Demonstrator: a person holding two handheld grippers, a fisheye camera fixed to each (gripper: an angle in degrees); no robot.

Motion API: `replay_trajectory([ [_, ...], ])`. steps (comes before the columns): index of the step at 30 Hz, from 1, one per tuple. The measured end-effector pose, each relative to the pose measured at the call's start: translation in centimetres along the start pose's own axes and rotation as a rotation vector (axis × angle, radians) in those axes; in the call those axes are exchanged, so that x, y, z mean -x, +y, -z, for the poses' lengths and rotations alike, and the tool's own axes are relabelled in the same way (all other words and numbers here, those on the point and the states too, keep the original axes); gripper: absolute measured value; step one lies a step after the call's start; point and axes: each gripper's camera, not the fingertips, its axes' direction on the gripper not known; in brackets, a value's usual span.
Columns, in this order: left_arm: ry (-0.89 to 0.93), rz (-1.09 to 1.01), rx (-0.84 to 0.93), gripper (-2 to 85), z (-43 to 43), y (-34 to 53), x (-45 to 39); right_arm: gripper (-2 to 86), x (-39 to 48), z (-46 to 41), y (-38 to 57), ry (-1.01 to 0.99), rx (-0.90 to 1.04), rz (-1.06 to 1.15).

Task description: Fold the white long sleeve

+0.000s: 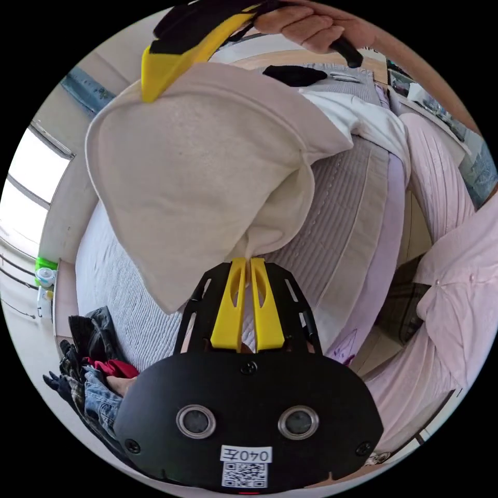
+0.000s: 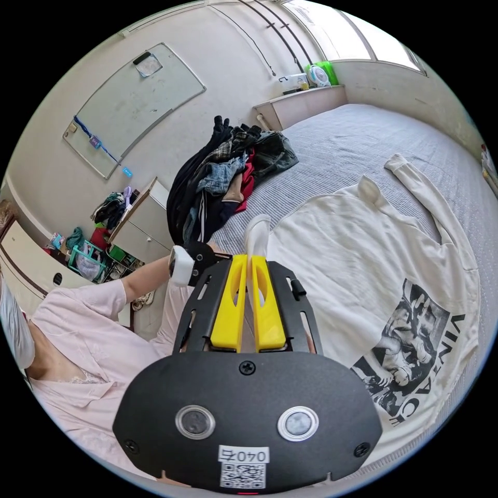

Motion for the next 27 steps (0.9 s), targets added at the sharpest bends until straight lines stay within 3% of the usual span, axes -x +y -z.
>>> replay_trajectory([
  [8, -0.015, -0.200, 0.115, -0.9, 5.4, 3.3, -1.9, -0.4, 7.8, -8.0, 0.2, -0.130, 0.141, 0.159],
  [11, -0.025, -0.146, 0.217, -0.9, 4.6, 4.8, -1.8, 0.4, 9.9, -14.6, 1.3, -0.135, 0.265, 0.158],
  [13, -0.019, -0.120, 0.324, -0.9, 4.0, 5.9, -1.4, 2.5, 10.8, -18.0, 2.0, -0.084, 0.354, 0.157],
  [15, -0.078, -0.064, 0.383, -0.9, 4.7, 7.4, -0.4, 10.2, 12.1, -19.9, 2.6, -0.060, 0.442, 0.179],
  [19, -0.112, 0.076, 0.234, -0.9, 8.0, 6.4, 1.8, 10.8, 15.4, -15.1, 3.7, -0.083, 0.343, 0.289],
  [21, -0.155, 0.148, 0.084, -0.9, 8.7, 3.5, 3.0, 8.2, 15.3, -11.3, 4.6, 0.019, 0.263, 0.275],
  [23, -0.198, 0.164, 0.043, -0.9, 7.3, 0.5, 3.5, 3.1, 12.9, -6.4, 6.2, 0.270, 0.212, 0.168],
  [27, -0.236, 0.158, 0.092, -0.9, 0.7, -5.8, 4.1, -0.3, 6.8, -1.4, 9.9, 0.670, 0.271, -0.093],
])
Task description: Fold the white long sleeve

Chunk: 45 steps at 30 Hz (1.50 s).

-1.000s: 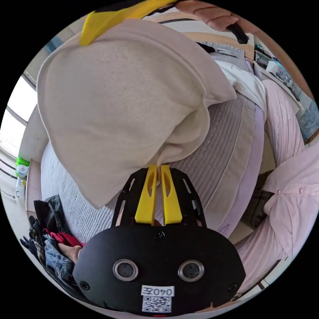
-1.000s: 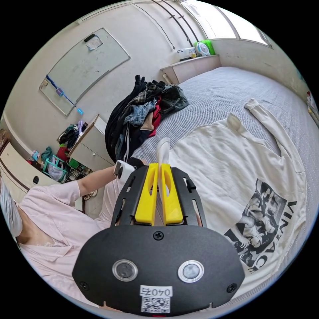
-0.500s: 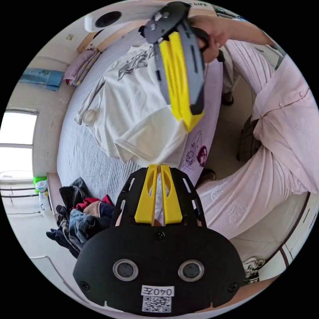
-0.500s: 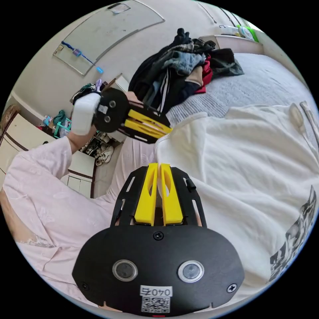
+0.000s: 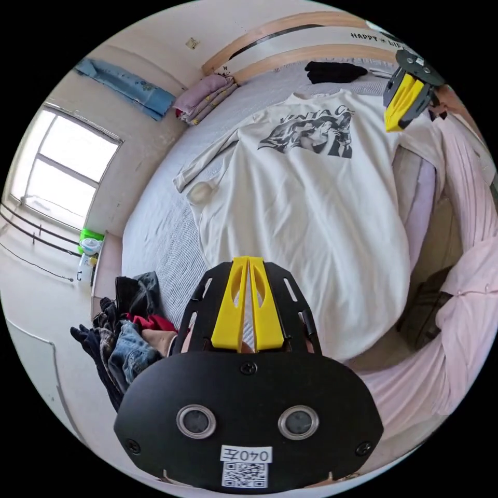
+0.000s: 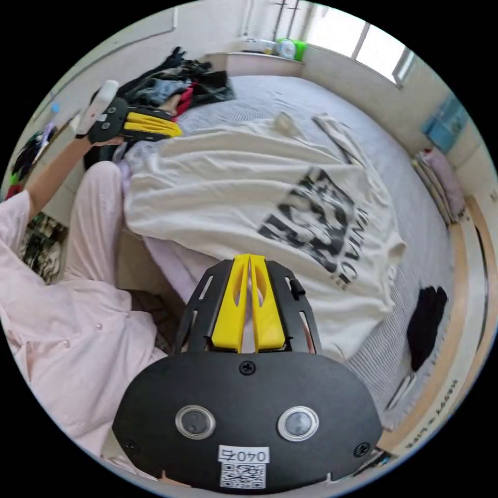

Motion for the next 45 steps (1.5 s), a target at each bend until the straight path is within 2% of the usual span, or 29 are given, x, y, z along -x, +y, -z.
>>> replay_trajectory([
  [4, 0.005, 0.134, 0.158, -0.9, -6.6, -2.6, 0.8, -0.8, -4.0, -4.5, 4.3, 0.031, 0.300, -0.089],
  [5, -0.002, 0.181, 0.133, -0.9, -7.3, -2.4, 1.7, -0.9, -3.7, -5.1, 5.7, 0.025, 0.339, -0.049],
  [6, 0.023, 0.232, 0.150, -0.9, -7.5, -2.1, 3.2, -0.9, -3.6, -4.5, 6.3, 0.024, 0.293, -0.038],
  [8, 0.032, 0.317, 0.174, -0.8, -7.5, -1.7, 6.0, -0.9, -3.5, -3.5, 7.3, -0.011, 0.388, 0.002],
  [10, 0.027, 0.410, 0.189, -0.8, -7.5, -1.4, 9.0, -0.9, -3.9, -1.8, 7.3, 0.029, 0.405, 0.034],
  [12, -0.074, 0.463, 0.130, -0.8, -6.5, -2.5, 12.1, -0.9, -5.1, 1.0, 6.4, 0.101, 0.296, 0.024],
  [14, -0.073, 0.441, 0.055, -0.7, -6.0, -4.5, 14.0, -0.8, -8.1, 4.4, 4.3, 0.106, 0.109, -0.027],
  [16, -0.071, 0.416, 0.001, -0.5, -6.5, -7.2, 15.7, -0.6, -11.0, 5.2, 2.3, 0.109, 0.022, -0.067],
  [20, -0.153, 0.296, -0.023, 2.5, -11.1, -14.2, 18.3, 2.9, -19.0, 2.7, -2.6, 0.094, -0.005, -0.182],
  [23, -0.099, 0.154, -0.049, 6.9, -14.2, -18.0, 19.5, 6.8, -24.6, 0.1, -5.5, 0.049, -0.023, -0.286],
  [26, -0.011, -0.003, 0.016, 9.9, -17.4, -21.0, 20.3, 11.8, -29.9, -2.8, -8.0, -0.008, -0.020, -0.389],
  [30, 0.032, -0.113, 0.237, 7.4, -23.1, -23.2, 20.9, 12.2, -35.1, -6.7, -10.5, -0.080, -0.018, -0.489],
  [32, 0.116, -0.111, 0.220, 3.2, -23.7, -23.8, 21.4, 11.3, -37.7, -9.4, -11.5, -0.145, -0.016, -0.545],
  [35, 0.052, -0.075, 0.209, -0.2, -24.2, -24.4, 22.2, 9.9, -39.4, -12.1, -12.3, -0.218, -0.014, -0.577],
  [36, 0.020, -0.019, 0.201, -0.5, -24.0, -24.6, 23.2, 9.3, -39.6, -12.5, -12.4, -0.227, -0.009, -0.581],
  [38, 0.000, 0.102, 0.162, -0.7, -23.2, -24.7, 25.6, 0.7, -39.5, -12.4, -12.5, -0.144, 0.007, -0.526],
  [39, 0.023, 0.192, 0.129, -0.7, -22.6, -24.7, 27.6, 0.4, -39.6, -12.1, -12.4, -0.133, -0.002, -0.516],
  [42, 0.043, 0.303, 0.098, -0.8, -22.4, -25.7, 31.6, -0.7, -41.2, -9.8, -11.4, -0.105, -0.098, -0.530],
  [45, -0.011, 0.303, 0.135, -0.8, -25.0, -27.7, 33.0, -0.8, -44.7, -8.7, -9.5, -0.149, -0.217, -0.666],
])
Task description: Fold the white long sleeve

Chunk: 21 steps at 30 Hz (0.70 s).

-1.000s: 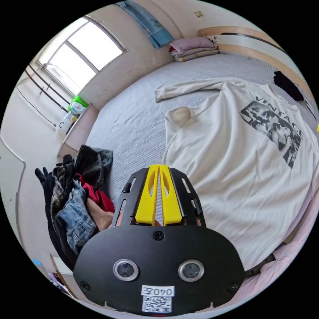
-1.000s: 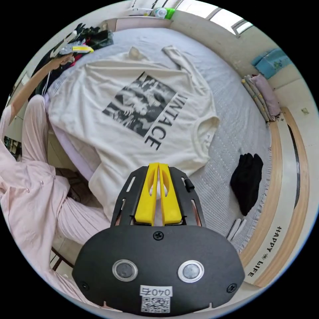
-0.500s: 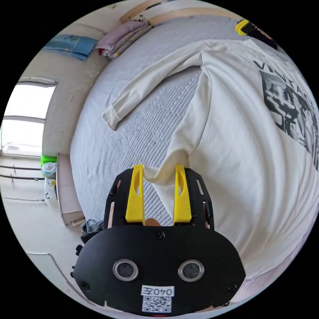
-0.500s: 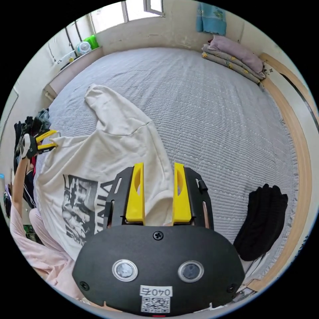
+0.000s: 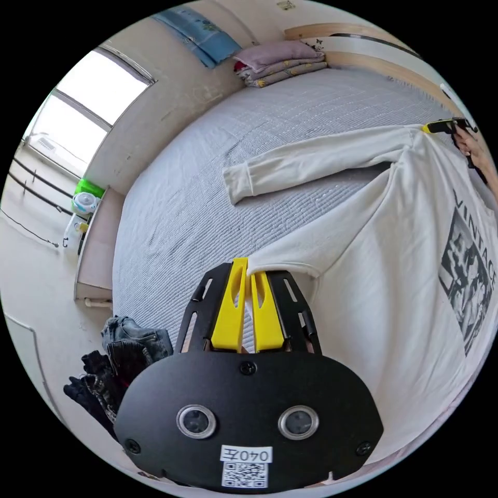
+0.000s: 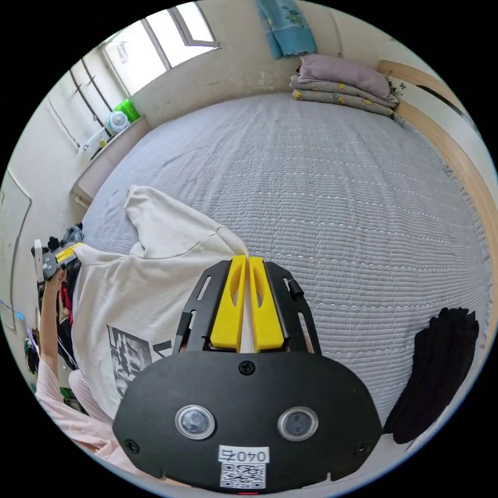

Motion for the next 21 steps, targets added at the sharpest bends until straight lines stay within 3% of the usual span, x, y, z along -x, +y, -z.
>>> replay_trajectory([
  [5, 0.064, 0.124, 0.158, 0.0, -7.0, -2.6, -1.5, 1.3, -3.3, -4.6, -0.2, 0.058, 0.141, -0.100],
  [8, 0.065, 0.190, 0.104, 3.5, -6.0, -2.2, 0.0, 8.8, -3.4, -2.1, 0.1, 0.109, 0.131, -0.036],
  [12, 0.143, 0.253, -0.024, 6.2, -2.8, 0.2, 5.1, 11.7, -4.7, 3.9, 1.6, 0.090, 0.050, 0.023],
  [18, 0.176, 0.024, -0.157, 2.6, -0.7, 1.4, 2.5, 10.2, -6.2, 9.6, 6.5, 0.049, -0.032, 0.097],
  [21, 0.274, -0.043, -0.114, 3.4, -2.6, 0.8, 0.4, 10.1, -7.5, 9.1, 8.2, -0.011, 0.024, 0.112],
])
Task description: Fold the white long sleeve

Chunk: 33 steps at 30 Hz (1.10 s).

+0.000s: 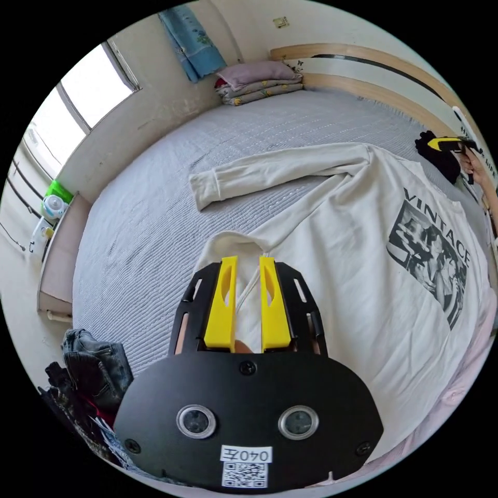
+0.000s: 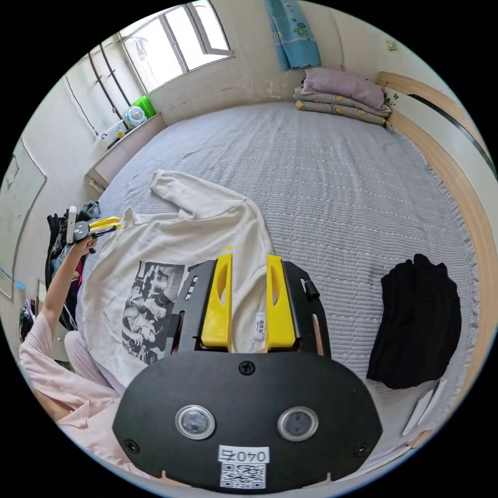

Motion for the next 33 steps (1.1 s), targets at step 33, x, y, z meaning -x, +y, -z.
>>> replay_trajectory([
  [33, -0.216, 0.091, 0.031, -1.0, -0.1, -6.8, 2.5, -0.8, -10.9, -3.2, -5.8, -0.169, 0.013, -0.211],
])
